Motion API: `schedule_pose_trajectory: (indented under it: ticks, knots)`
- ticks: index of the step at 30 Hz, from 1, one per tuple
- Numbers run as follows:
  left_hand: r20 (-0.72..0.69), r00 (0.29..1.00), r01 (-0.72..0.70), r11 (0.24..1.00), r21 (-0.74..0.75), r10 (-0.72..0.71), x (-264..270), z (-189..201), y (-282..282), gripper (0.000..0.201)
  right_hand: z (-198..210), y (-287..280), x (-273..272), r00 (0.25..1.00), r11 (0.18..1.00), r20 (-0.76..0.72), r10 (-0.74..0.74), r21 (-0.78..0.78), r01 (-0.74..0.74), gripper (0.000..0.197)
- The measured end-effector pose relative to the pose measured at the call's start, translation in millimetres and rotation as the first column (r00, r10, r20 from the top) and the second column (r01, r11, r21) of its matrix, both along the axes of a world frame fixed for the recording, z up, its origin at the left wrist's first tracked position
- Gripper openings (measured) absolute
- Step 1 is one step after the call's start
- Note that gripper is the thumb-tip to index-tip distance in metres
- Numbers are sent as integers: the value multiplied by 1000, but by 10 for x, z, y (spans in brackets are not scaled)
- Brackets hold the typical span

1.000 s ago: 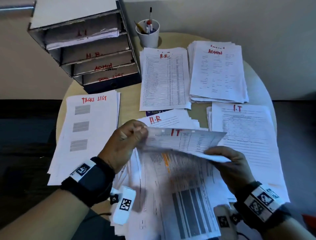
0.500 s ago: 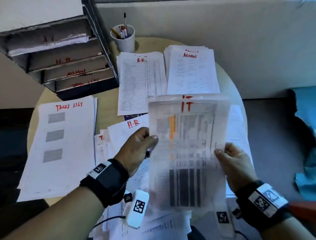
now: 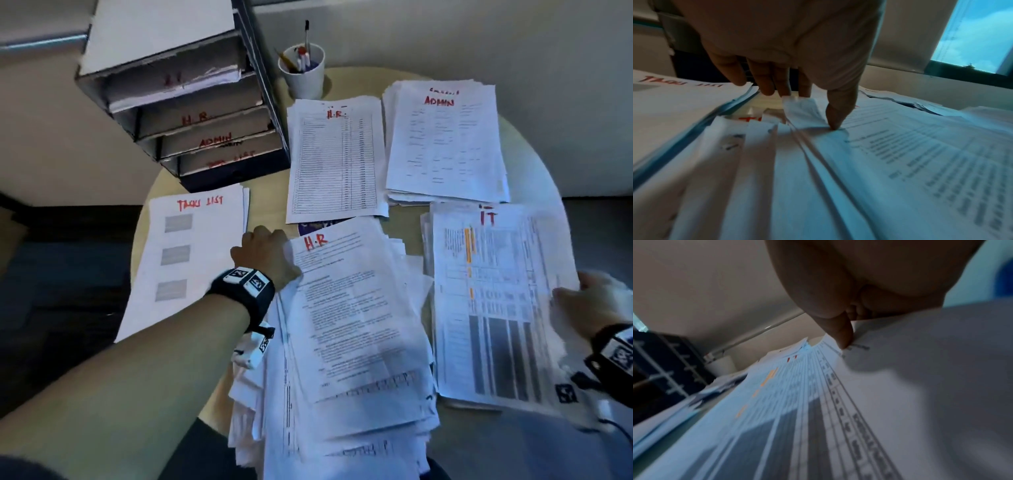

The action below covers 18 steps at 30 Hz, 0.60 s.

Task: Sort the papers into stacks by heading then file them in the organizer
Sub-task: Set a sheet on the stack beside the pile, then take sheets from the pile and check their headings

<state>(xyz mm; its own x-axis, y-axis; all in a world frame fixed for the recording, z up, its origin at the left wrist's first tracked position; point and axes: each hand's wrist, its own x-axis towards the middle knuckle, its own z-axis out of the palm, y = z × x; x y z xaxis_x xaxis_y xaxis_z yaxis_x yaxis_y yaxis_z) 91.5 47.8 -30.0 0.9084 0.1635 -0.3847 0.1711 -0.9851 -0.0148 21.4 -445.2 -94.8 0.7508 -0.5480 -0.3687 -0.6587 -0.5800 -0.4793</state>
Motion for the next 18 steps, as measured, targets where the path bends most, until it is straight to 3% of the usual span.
schedule_pose_trajectory:
  ticks: [2, 5, 8, 10, 11, 13, 15, 16, 18]
  knots:
    - [52, 999, 14, 999, -30, -12, -12, -30, 17, 57, 326, 314, -36, 1000, 999, -11, -1, -37, 1, 49]
    - [140, 990, 2, 987, -164, 21, -53, -34, 69, 21, 569, 611, -131, 999, 997, -40, -31, -72, 28, 55]
    - [273, 962, 94, 926, -365, 10, -126, 17, 194, 4, 719, 821, -198, 980, 985, 199, 3, -169, 32, 58]
    - [371, 929, 188, 860, -474, 1, -214, 142, 266, 6, 855, 1160, -245, 929, 987, 337, 156, -91, -133, 53]
    - [408, 913, 237, 827, -510, -10, -279, 221, 288, 9, 921, 1380, -259, 905, 975, 376, 199, 21, -223, 57]
    - [485, 872, 366, 751, -550, -70, -449, 388, 324, 13, 945, 1775, -304, 880, 904, 383, 282, 201, -377, 75]
    - [544, 834, 461, 664, -589, -96, -629, 504, 346, 11, 868, 2004, -343, 876, 841, 360, 320, 318, -437, 90]
    - [549, 831, 473, 632, -614, -88, -696, 532, 359, 7, 830, 2080, -355, 889, 834, 342, 305, 356, -422, 90]
    - [533, 843, 462, 602, -652, -71, -752, 563, 381, 6, 835, 2199, -389, 896, 832, 354, 267, 385, -400, 65]
